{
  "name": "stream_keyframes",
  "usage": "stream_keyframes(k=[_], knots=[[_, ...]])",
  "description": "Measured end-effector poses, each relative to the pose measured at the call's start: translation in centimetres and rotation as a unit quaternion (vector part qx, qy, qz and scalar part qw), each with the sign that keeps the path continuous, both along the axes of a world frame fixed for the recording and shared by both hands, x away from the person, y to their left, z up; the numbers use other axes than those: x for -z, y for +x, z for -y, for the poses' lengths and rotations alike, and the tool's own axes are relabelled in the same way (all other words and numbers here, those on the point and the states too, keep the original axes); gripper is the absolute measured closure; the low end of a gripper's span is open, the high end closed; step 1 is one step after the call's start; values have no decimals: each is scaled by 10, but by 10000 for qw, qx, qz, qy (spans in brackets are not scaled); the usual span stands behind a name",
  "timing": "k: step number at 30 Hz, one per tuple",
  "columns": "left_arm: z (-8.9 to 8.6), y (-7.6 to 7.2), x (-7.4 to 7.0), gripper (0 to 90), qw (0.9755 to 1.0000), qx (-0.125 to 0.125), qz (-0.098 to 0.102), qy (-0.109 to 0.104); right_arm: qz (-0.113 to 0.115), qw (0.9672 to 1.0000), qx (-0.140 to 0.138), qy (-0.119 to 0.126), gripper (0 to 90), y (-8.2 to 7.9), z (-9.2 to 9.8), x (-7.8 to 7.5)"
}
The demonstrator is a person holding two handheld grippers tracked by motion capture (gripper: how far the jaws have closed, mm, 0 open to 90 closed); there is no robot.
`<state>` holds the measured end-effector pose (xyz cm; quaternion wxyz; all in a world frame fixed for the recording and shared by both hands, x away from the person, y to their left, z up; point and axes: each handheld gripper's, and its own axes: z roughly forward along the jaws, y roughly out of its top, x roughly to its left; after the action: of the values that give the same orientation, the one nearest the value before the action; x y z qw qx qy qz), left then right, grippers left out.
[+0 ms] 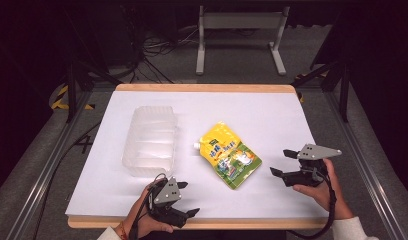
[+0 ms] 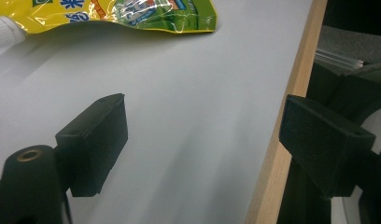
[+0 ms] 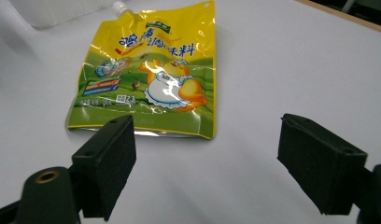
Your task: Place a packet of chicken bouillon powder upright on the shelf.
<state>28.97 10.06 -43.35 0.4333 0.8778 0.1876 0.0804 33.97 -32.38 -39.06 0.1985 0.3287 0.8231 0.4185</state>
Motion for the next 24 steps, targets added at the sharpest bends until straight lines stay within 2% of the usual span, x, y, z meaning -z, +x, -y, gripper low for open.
stream_keyframes(k=[2, 7, 9, 12, 16, 18, 19, 20, 21, 24], knots=[[1, 2, 1, 158, 10000, -6, -35, 28, -43, 10000, 21, 34, 201, 2, 2, 3], [0, -1, 2, 154, 9999, -65, 33, 134, -104, 9999, 22, 32, 201, 6, -1, 7], [0, 0, 2, 153, 9999, -100, -6, 79, -117, 9999, 19, 122, 211, 8, -5, 7], [4, 3, 3, 150, 9999, -134, -66, 59, -143, 9999, -52, 18, 213, 13, -13, 9], [16, 10, 3, 142, 9998, -170, -103, 36, -192, 9997, -165, -11, 223, 22, -22, 10], [24, 14, 3, 130, 9996, -242, -166, 13, -243, 9994, -219, 117, 227, 30, -26, 11], [24, 14, 3, 125, 9996, -242, -166, 13, -243, 9994, -219, 117, 227, 30, -26, 11], [34, 17, 3, 118, 9993, -363, -124, -3, -353, 9988, -280, 200, 232, 43, -33, 12], [34, 17, 3, 111, 9993, -363, -124, -3, -353, 9988, -280, 200, 232, 43, -33, 12], [48, 25, 1, 109, 9986, -385, -293, -205, -479, 9978, -368, 282, 243, 58, -44, 12]])
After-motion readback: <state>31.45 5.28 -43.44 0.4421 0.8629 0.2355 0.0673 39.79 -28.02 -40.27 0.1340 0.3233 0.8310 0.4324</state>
